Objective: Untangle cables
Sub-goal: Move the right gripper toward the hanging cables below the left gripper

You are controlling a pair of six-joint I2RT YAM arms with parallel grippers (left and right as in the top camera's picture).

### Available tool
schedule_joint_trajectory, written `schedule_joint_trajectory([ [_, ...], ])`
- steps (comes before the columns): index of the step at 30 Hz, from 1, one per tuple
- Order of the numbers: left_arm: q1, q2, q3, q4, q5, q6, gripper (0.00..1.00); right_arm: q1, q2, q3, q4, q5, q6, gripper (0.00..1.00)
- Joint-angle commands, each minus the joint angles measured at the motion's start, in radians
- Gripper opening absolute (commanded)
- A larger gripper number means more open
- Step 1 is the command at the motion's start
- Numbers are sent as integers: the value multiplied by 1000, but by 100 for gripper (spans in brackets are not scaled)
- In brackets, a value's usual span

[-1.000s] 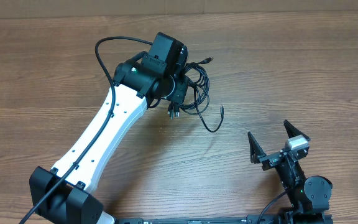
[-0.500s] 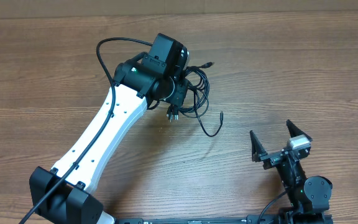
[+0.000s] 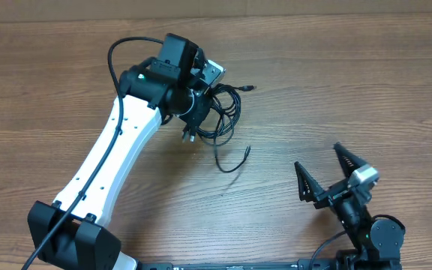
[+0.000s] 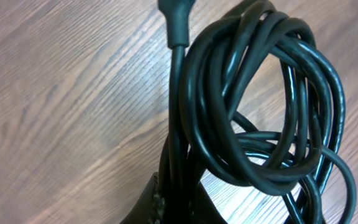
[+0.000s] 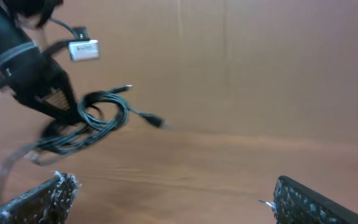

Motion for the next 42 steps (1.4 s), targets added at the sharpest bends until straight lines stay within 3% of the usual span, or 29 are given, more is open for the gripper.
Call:
schedule_joint_trajectory([
  [1,0,-5,32,-23,47,283,4,-2,-3,-10,-21,-129,316,100],
  [7,0,-5,33,-32,34,400,4,-2,-3,60,-124,-216,426,100],
  [12,0,-5,33,-19,46,399,4,-2,28,200,-261,-235,427,100],
  [18,0,-5,33,-8,83,300,4,-2,172,375,-347,-310,426,100],
  [23,0,-5,32,-2,97,185,4,-2,378,516,-351,-486,427,100],
  [30,-4,-5,32,2,333,144,4,-2,624,573,-278,-622,427,100],
  [35,-9,-5,33,2,344,61,4,0,742,573,-218,-711,569,100],
  [38,-27,-5,32,3,340,56,4,5,801,573,-74,-862,496,95],
  [42,-62,-5,32,2,282,27,4,31,833,573,50,-907,497,92],
])
